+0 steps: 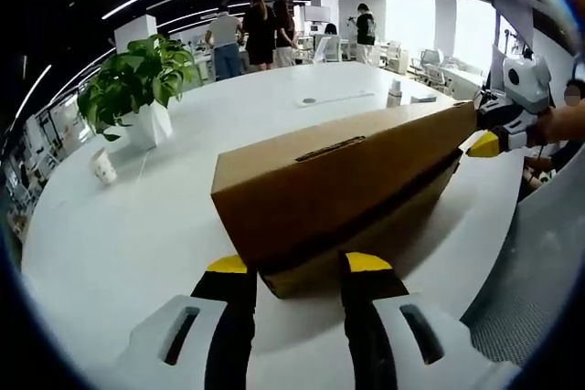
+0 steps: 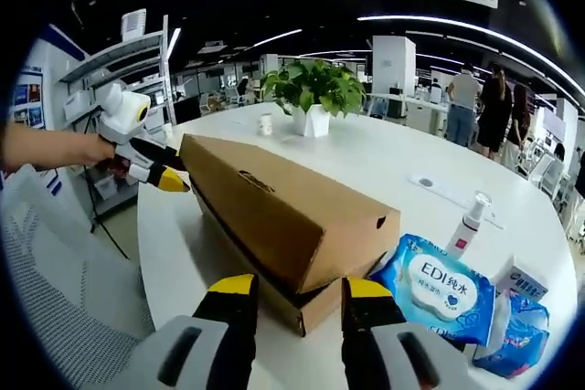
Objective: Operate the shoe box by opening the lid, removing the specified soft item, and placing it in the target area until the item is outside and the box remains undamaged.
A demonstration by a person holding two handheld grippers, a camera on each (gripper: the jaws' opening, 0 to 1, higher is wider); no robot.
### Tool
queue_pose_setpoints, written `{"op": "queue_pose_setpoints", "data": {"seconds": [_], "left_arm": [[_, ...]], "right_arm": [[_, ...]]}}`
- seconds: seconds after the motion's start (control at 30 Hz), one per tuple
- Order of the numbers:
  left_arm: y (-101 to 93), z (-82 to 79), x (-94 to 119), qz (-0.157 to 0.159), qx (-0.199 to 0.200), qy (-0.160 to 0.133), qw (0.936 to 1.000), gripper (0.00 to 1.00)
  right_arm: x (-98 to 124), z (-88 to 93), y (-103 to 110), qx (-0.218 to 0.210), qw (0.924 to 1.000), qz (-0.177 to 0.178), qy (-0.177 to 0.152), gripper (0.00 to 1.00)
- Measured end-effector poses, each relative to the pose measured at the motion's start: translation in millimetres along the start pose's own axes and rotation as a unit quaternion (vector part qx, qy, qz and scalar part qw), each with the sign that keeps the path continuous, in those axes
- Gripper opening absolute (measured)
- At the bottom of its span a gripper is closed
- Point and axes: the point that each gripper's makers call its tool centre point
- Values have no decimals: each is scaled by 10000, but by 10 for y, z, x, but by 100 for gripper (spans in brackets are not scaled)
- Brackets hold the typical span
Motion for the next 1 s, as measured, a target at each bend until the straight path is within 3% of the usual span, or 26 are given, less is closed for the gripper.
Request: {"op": "queue_pose_setpoints", "data": {"seconds": [0.33,0.37,0.43,1.0], "left_arm": [[32,68,58,-3,-96,108,9999,38],[26,117,57,24,-9,216,9998,37],[35,87,52,5,-81,112,9999,38],[62,2,16,19,-67,70,10000,37]], "right_arm": [[-7,45,37,24,10000,-87,17,34],[-8,46,39,21,10000,-97,15,35],[-19,52,49,37,9999,-122,37,35],[-54,37,-33,142,9999,41,83,34]]}}
Point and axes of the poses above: the point that each gripper's makers call its tool centre point, and the gripper's own axes: x roughly backward along the fingers, y roughly to its left, z roughly out of its underside, and after that the axes turned 10 degrees about x, right-handed
